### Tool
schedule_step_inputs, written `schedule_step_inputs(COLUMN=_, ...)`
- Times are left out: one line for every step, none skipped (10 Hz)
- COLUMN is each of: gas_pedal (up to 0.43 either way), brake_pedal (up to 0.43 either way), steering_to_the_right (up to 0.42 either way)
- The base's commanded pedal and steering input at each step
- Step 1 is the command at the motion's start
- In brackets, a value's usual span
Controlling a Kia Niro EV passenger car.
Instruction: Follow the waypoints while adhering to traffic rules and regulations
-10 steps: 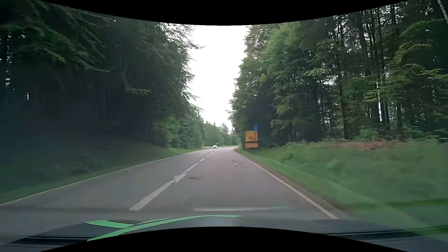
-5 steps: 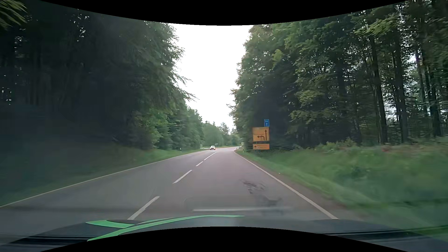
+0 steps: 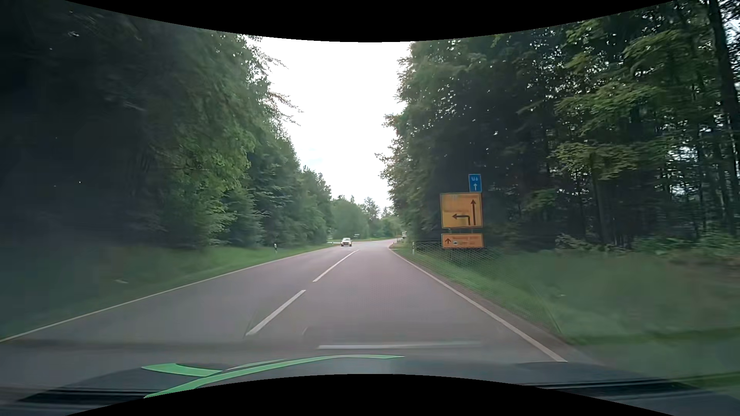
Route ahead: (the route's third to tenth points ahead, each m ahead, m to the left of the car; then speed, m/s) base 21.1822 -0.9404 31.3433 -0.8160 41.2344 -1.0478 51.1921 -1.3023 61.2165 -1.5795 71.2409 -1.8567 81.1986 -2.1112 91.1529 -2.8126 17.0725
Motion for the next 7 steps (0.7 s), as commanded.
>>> schedule_step_inputs(gas_pedal=0.000, brake_pedal=0.104, steering_to_the_right=-0.001)
schedule_step_inputs(gas_pedal=0.000, brake_pedal=0.110, steering_to_the_right=-0.001)
schedule_step_inputs(gas_pedal=0.000, brake_pedal=0.116, steering_to_the_right=-0.001)
schedule_step_inputs(gas_pedal=0.000, brake_pedal=0.122, steering_to_the_right=0.000)
schedule_step_inputs(gas_pedal=0.000, brake_pedal=0.122, steering_to_the_right=0.000)
schedule_step_inputs(gas_pedal=0.000, brake_pedal=0.128, steering_to_the_right=0.000)
schedule_step_inputs(gas_pedal=0.000, brake_pedal=0.128, steering_to_the_right=0.000)
